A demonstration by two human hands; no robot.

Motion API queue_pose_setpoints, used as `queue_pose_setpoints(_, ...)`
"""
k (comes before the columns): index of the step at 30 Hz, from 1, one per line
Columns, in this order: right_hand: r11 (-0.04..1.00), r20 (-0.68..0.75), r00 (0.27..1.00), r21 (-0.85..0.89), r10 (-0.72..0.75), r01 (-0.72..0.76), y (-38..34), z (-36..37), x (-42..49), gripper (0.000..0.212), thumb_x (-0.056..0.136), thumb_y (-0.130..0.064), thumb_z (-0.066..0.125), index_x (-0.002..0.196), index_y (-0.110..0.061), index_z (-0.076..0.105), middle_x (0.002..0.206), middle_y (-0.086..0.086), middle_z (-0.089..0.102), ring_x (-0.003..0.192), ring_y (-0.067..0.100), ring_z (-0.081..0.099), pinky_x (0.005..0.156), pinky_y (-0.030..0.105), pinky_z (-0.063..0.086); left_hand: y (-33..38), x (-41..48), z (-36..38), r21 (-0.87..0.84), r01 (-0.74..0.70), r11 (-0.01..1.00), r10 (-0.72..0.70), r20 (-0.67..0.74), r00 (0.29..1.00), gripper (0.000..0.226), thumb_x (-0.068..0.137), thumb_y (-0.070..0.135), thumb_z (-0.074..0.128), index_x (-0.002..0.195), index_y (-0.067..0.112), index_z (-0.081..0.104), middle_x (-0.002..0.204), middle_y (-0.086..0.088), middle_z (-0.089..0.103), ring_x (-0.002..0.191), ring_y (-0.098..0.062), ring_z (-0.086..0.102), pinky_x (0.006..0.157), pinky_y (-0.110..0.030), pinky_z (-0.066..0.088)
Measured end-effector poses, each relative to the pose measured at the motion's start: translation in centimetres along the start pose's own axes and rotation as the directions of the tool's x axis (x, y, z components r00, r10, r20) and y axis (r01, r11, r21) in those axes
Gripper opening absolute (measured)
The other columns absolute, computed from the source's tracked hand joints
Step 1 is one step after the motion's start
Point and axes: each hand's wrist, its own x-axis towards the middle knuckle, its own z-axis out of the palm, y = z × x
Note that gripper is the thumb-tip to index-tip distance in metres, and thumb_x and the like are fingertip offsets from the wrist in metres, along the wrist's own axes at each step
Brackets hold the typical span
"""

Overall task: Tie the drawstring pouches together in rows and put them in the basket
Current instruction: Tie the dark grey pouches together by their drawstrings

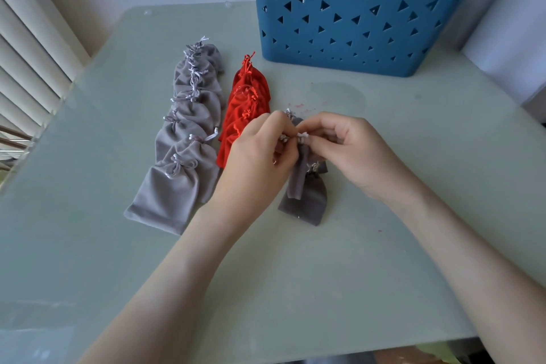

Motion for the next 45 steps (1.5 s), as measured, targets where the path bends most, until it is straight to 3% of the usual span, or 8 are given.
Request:
queue_pose_setpoints(7,0.998,-0.031,0.998,-0.024,-0.061,0.06,0.0,-0.1,-0.1,0.018,0.092,-0.008,0.059,0.082,-0.022,0.063,0.071,-0.008,0.065,0.067,0.006,0.056,0.064,0.022,0.044,0.6,0.0,0.0,-0.167,0.226,0.96,-0.224,0.029,0.974,0.023,0.089,0.014,0.065,0.106,0.014,0.05,0.077,0.016,0.057,0.065,0.002,0.053,0.059,-0.016,0.046)
queue_pose_setpoints(12,0.994,-0.025,0.997,0.088,-0.068,0.07,-0.1,-0.2,0.1,0.016,0.094,-0.007,0.055,0.084,-0.018,0.06,0.071,-0.004,0.06,0.065,0.009,0.051,0.058,0.021,0.043,0.6,0.2,0.2,-0.214,0.455,0.865,-0.461,0.021,0.887,0.029,0.085,0.039,0.066,0.085,0.013,0.054,0.065,0.003,0.056,0.054,-0.005,0.049,0.055,-0.021,0.041)
queue_pose_setpoints(18,0.979,0.006,0.999,0.2,-0.047,0.045,0.1,-0.2,0.3,0.016,0.094,-0.003,0.052,0.085,-0.014,0.059,0.073,-0.001,0.061,0.064,0.008,0.051,0.06,0.018,0.043,0.8,0.0,0.7,-0.084,0.127,0.988,-0.139,-0.152,0.979,0.019,0.092,0.02,0.057,0.084,0.003,0.062,0.083,-0.006,0.058,0.077,-0.009,0.05,0.069,-0.015,0.037)
queue_pose_setpoints(24,0.983,-0.036,0.999,0.18,-0.024,0.03,0.2,-0.4,0.4,0.017,0.094,-0.002,0.053,0.082,-0.013,0.059,0.069,-0.001,0.058,0.061,0.01,0.05,0.058,0.02,0.042,0.2,-0.1,0.4,0.218,-0.086,0.972,0.103,-0.067,0.992,0.02,0.09,0.015,0.046,0.085,0.0,0.059,0.083,-0.016,0.053,0.078,-0.025,0.043,0.071,-0.032,0.036)
queue_pose_setpoints(29,0.995,-0.113,0.994,0.099,-0.009,0.02,-0.2,-1.3,0.5,0.018,0.093,0.0,0.053,0.078,-0.011,0.057,0.059,-0.01,0.054,0.054,0.008,0.046,0.054,0.018,0.04,0.6,0.1,0.8,0.276,-0.085,0.958,0.118,-0.106,0.987,0.022,0.094,0.009,0.044,0.077,-0.001,0.054,0.077,-0.018,0.049,0.072,-0.03,0.043,0.068,-0.04,0.036)
queue_pose_setpoints(38,0.994,0.136,0.984,-0.029,0.112,-0.109,-0.4,-1.5,0.1,0.033,0.079,-0.032,0.062,0.105,-0.014,0.054,0.072,0.0,0.058,0.065,0.013,0.052,0.058,0.023,0.042,0.4,0.1,0.4,0.063,0.033,0.997,-0.03,-0.048,0.998,0.023,0.094,0.021,0.047,0.082,0.003,0.057,0.08,-0.006,0.051,0.074,-0.016,0.045,0.066,-0.023,0.034)
queue_pose_setpoints(42,0.991,0.04,0.993,-0.091,0.107,-0.103,0.1,-1.9,0.4,0.026,0.078,-0.012,0.054,0.101,-0.024,0.06,0.095,0.007,0.067,0.086,0.011,0.056,0.078,0.029,0.041,0.7,0.1,0.2,-0.083,0.181,0.98,-0.179,0.033,0.983,0.021,0.097,0.026,0.043,0.084,0.013,0.053,0.075,0.007,0.051,0.067,-0.006,0.045,0.065,-0.024,0.034)
queue_pose_setpoints(45,0.986,-0.113,0.985,-0.092,0.129,-0.139,0.5,-2.6,0.8,0.03,0.077,-0.011,0.049,0.098,-0.029,0.061,0.093,0.001,0.066,0.084,0.011,0.054,0.074,0.028,0.04,0.1,-0.5,0.7,0.053,0.177,0.983,-0.184,0.189,0.965,0.022,0.086,0.037,0.051,0.084,0.015,0.053,0.079,0.004,0.055,0.074,-0.014,0.049,0.072,-0.031,0.039)
